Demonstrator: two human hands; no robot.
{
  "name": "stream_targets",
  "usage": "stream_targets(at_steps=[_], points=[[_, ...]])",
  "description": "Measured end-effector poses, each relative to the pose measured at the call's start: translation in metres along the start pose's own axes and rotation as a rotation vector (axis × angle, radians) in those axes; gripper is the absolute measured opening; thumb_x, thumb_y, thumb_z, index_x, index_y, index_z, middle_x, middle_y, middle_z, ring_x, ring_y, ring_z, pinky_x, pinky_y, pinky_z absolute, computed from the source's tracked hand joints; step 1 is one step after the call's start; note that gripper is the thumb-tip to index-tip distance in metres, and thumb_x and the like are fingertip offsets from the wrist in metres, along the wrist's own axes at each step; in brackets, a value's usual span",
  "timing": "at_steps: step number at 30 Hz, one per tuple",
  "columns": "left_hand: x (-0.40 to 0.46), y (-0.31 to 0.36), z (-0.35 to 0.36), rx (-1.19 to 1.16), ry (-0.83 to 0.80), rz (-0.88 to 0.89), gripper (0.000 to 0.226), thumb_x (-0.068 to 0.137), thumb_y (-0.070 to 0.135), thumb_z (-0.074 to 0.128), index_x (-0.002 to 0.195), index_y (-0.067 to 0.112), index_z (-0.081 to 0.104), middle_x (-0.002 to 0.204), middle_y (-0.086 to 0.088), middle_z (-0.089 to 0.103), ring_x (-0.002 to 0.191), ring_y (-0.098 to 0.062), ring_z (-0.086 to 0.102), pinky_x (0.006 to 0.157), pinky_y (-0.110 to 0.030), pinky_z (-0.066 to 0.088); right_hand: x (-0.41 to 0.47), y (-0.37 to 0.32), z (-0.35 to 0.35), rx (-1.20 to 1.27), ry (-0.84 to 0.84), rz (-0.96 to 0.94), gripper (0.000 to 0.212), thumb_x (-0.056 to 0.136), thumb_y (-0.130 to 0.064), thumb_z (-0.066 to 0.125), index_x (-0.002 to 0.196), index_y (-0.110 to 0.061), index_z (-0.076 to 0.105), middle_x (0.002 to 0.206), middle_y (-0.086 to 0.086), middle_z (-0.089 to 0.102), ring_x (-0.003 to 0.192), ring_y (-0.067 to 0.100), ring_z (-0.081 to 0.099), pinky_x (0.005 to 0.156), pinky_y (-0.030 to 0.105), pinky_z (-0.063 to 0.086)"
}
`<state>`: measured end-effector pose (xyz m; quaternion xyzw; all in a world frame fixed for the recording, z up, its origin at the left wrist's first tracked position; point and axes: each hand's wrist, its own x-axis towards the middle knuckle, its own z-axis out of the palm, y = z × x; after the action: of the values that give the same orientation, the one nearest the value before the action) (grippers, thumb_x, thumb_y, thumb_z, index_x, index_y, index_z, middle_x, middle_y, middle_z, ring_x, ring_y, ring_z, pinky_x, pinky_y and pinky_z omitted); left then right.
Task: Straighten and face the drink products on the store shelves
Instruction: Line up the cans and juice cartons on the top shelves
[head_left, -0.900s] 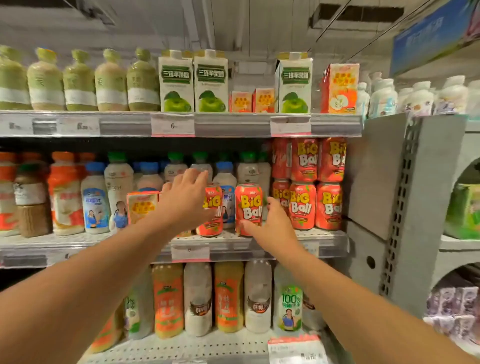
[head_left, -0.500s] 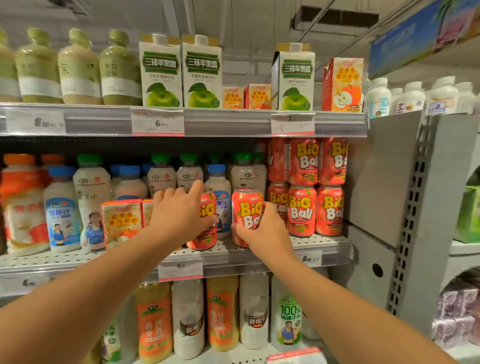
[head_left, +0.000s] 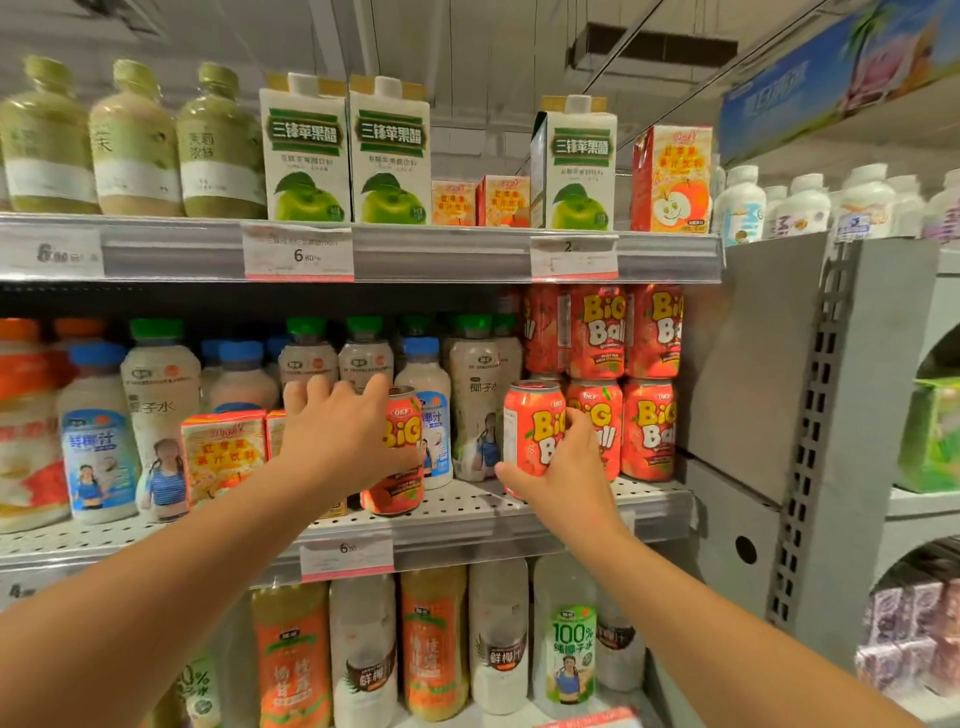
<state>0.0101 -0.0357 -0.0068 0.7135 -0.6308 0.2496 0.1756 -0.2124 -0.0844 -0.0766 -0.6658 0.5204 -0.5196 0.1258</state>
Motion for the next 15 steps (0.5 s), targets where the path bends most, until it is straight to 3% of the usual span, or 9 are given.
stream_targets(at_steps=[4, 8, 11, 15], points=[[-0.005, 0.002, -0.002, -0.111, 0.086, 0.019, 0.08, 0.068, 0.077, 0.059, 0.132, 0.034, 0.037, 0.12, 0.001, 0.06, 0.117, -0.028, 0.043, 0.103, -0.046, 0.024, -0.001, 0.013, 0.004, 0.013, 0.058, -0.006, 0.088, 0.07, -0.048, 0.08, 0.137, -0.021, 0.029, 0.119, -0.006, 0.053, 0.107, 0.014, 0.058, 0.087, 0.036, 0.054], [-0.013, 0.022, -0.002, -0.217, 0.206, 0.101, 0.073, 0.073, 0.056, 0.072, 0.133, 0.034, 0.036, 0.123, -0.002, 0.052, 0.111, -0.025, 0.047, 0.101, -0.043, 0.032, -0.001, 0.021, 0.011, -0.071, 0.134, -0.036, 0.093, 0.072, -0.057, 0.076, 0.143, -0.022, 0.026, 0.134, -0.003, 0.047, 0.125, 0.017, 0.046, 0.101, 0.036, 0.046], [-0.013, 0.04, -0.01, -0.616, 0.214, 0.065, 0.08, 0.074, 0.038, 0.08, 0.136, 0.037, 0.031, 0.128, 0.003, 0.044, 0.104, -0.016, 0.051, 0.083, -0.033, 0.049, -0.001, 0.027, 0.019, -0.137, 0.167, -0.062, 0.096, 0.076, -0.061, 0.069, 0.148, -0.019, 0.02, 0.145, 0.0, 0.04, 0.133, 0.018, 0.037, 0.107, 0.034, 0.038], [-0.001, 0.064, -0.021, -1.084, 0.228, -0.102, 0.107, 0.066, 0.033, 0.088, 0.149, 0.031, 0.021, 0.122, 0.012, 0.05, 0.107, -0.009, 0.054, 0.087, -0.033, 0.049, -0.003, 0.033, 0.023, -0.22, 0.208, -0.096, 0.096, 0.079, -0.068, 0.059, 0.149, -0.016, 0.019, 0.143, 0.001, 0.041, 0.131, 0.019, 0.039, 0.106, 0.033, 0.037]])
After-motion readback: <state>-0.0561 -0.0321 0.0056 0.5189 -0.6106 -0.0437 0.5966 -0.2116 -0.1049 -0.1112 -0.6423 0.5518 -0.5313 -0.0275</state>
